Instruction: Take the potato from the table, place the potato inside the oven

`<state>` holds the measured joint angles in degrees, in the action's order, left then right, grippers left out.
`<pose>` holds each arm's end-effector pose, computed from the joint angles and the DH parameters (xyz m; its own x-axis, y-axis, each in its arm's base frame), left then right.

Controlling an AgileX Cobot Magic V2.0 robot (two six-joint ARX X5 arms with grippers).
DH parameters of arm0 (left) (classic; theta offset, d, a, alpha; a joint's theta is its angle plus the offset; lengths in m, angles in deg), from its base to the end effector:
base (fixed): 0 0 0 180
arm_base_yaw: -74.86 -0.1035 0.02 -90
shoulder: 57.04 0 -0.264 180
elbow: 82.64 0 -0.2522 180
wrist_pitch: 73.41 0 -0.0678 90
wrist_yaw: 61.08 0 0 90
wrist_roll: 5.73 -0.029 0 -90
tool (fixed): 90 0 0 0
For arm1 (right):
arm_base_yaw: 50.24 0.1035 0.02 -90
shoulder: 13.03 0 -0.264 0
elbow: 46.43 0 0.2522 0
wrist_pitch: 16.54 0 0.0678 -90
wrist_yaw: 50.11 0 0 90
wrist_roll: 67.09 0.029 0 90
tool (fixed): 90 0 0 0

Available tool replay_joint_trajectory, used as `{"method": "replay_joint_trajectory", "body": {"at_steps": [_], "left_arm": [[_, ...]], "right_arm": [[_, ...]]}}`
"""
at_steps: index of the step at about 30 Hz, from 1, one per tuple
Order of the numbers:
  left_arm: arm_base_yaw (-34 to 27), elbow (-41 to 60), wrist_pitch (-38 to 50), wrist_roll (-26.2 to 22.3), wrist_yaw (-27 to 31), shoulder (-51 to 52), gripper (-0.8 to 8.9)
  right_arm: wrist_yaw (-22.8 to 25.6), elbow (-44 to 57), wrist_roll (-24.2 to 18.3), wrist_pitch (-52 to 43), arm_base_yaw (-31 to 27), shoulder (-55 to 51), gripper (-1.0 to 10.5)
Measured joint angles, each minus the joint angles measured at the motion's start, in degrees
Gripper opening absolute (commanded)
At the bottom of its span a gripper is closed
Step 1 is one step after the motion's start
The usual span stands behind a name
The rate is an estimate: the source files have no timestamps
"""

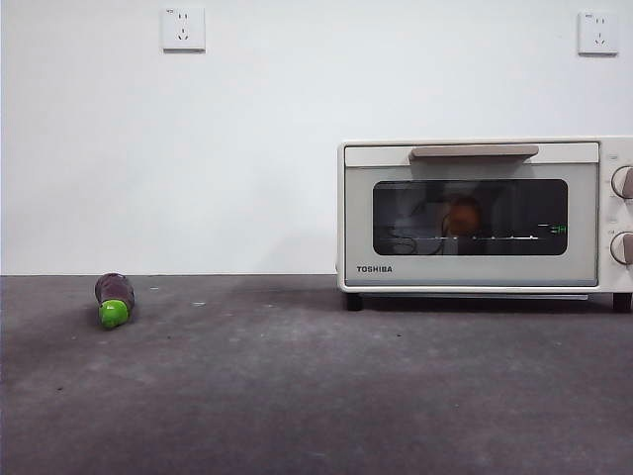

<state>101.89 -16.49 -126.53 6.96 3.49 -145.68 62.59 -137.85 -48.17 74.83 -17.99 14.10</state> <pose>0.2838 -0.1588 0.4309 0.5157 -0.7452 -0.4227 0.6386 0.6633 -0.3902 -0.0121 -0.0209 0.4081 0.9006 0.1119 -0.4200 -0.0660 0.9903 0.1225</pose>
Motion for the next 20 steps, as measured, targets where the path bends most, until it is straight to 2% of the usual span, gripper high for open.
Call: {"method": "replay_joint_trajectory", "body": {"at_steps": [3, 8, 12, 20], "left_arm": [[0.00, 0.00, -5.66, -4.04, 6.75, 5.60, -0.04], [-0.07, 0.00, -13.35, -6.12, 15.76, 13.49, -0.04], [-0.96, 0.00, -19.10, -6.29, 16.26, 18.91, -0.04], [-1.11, -0.09, -18.86, -6.60, 16.33, 23.78, -0.04]], "right_arm": [[0.00, 0.00, 0.00, 0.00, 0.00, 0.00, 0.0], [0.02, 0.00, 0.00, 0.00, 0.00, 0.00, 0.0], [0.02, 0.00, 0.00, 0.00, 0.00, 0.00, 0.0], [0.02, 0.00, 0.00, 0.00, 0.00, 0.02, 0.0]]}}
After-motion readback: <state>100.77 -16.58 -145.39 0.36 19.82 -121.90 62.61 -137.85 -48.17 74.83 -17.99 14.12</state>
